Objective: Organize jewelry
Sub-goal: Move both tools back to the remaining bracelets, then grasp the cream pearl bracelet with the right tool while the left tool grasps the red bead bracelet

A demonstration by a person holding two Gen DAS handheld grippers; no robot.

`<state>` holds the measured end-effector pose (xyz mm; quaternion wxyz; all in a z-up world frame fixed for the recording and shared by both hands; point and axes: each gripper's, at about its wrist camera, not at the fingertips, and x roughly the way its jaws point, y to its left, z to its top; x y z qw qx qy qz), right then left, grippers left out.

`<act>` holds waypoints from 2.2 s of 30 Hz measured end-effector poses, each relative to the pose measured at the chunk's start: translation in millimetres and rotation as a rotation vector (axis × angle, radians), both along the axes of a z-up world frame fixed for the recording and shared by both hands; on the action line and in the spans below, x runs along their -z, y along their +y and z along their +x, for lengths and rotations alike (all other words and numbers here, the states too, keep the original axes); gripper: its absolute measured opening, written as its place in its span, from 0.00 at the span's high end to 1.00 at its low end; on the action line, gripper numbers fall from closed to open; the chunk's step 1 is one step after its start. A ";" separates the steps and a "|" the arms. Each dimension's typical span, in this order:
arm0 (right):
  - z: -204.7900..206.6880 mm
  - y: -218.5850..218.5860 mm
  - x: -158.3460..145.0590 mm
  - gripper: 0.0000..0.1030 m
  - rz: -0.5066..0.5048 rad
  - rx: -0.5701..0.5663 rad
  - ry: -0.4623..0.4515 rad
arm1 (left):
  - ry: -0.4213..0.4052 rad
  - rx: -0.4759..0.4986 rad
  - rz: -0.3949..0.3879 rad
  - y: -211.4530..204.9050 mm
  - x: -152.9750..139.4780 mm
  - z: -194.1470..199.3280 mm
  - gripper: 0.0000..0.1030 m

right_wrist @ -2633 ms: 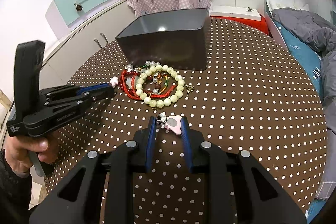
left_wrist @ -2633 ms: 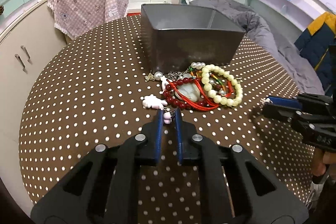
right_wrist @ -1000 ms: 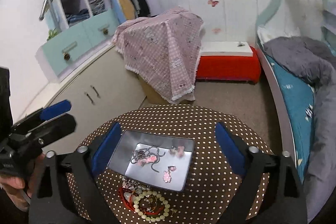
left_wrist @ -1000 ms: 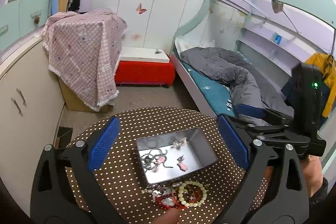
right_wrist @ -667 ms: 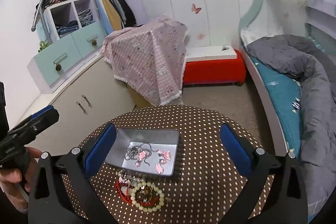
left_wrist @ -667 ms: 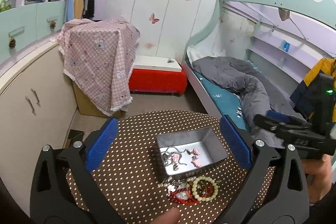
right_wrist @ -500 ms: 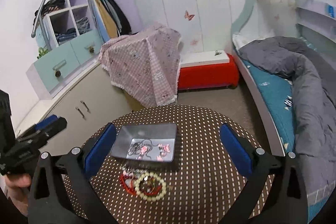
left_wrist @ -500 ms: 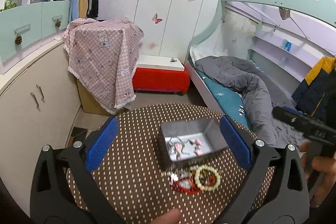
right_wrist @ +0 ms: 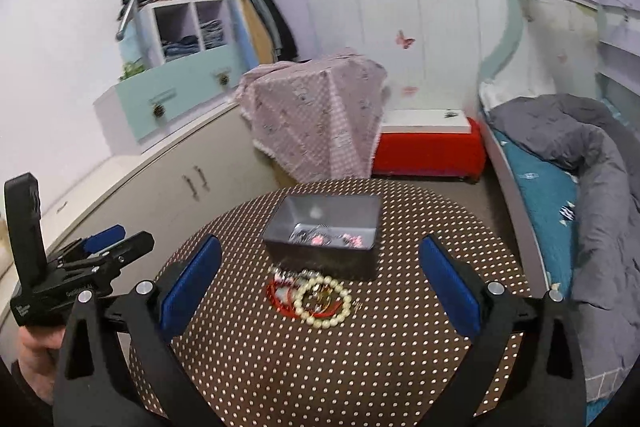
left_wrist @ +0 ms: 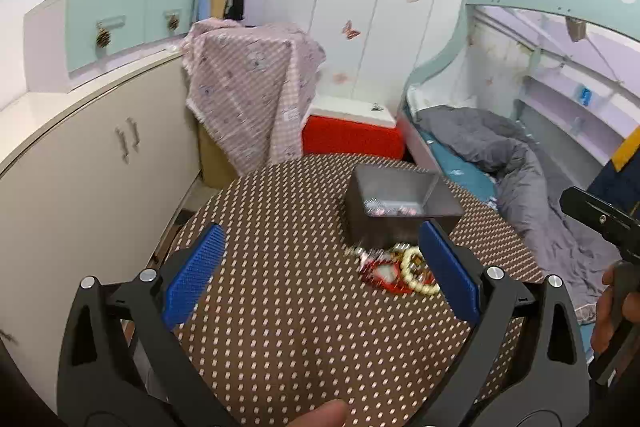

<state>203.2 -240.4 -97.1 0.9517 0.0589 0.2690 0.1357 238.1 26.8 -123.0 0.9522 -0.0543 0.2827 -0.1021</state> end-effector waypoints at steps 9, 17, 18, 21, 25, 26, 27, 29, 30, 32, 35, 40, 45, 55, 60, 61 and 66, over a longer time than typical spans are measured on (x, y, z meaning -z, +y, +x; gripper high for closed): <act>14.7 28.0 65.4 0.15 -0.041 -0.090 0.132 | 0.084 0.000 0.029 0.4 40.8 19.1 0.07; 49.6 49.7 98.7 0.56 -0.094 -0.151 0.233 | 0.136 0.017 0.054 -4.1 69.2 45.7 0.07; 52.8 50.1 100.9 0.58 -0.098 -0.148 0.242 | 0.139 0.025 0.054 -6.8 71.6 47.3 0.07; 62.2 50.1 104.5 0.67 -0.087 -0.163 0.264 | 0.148 0.046 0.064 -15.9 79.2 53.3 0.07; 72.1 54.7 109.8 0.76 -0.082 -0.186 0.289 | 0.169 0.070 0.101 -27.2 88.2 60.9 0.07; 73.6 56.6 111.4 0.77 -0.084 -0.194 0.295 | 0.176 0.080 0.109 -29.7 90.2 61.8 0.07; 75.5 58.2 113.0 0.77 -0.086 -0.201 0.300 | 0.186 0.093 0.125 -33.1 92.8 62.9 0.07; 77.7 60.7 116.1 0.77 -0.087 -0.204 0.308 | 0.196 0.106 0.140 -37.3 95.0 64.7 0.07; 78.4 61.7 117.6 0.78 -0.085 -0.206 0.312 | 0.205 0.118 0.149 -40.5 97.2 65.6 0.07; 79.4 64.5 119.5 0.80 -0.089 -0.212 0.316 | 0.219 0.134 0.163 -45.3 101.5 68.7 0.08; 80.2 68.9 123.4 0.85 -0.104 -0.217 0.328 | 0.245 0.156 0.164 -51.6 107.1 74.9 0.08; 80.5 65.2 123.7 0.88 -0.086 -0.214 0.331 | 0.292 0.160 0.150 -59.6 116.4 88.5 0.13; 79.8 65.3 124.9 0.88 -0.077 -0.216 0.332 | 0.294 0.178 0.149 -65.2 116.6 94.5 0.28; 80.6 67.6 126.2 0.92 -0.097 -0.220 0.330 | 0.288 0.327 0.138 -88.4 113.9 85.6 0.91; 70.9 51.6 112.8 0.92 -0.041 -0.200 0.295 | 0.290 0.341 0.089 -78.6 110.2 75.8 0.93; 69.5 47.1 110.4 0.92 -0.028 -0.195 0.291 | 0.283 0.344 0.082 -75.5 107.9 71.6 0.93; 62.3 17.0 92.9 0.92 0.073 -0.165 0.259 | 0.247 0.342 0.045 -61.6 91.3 57.4 0.93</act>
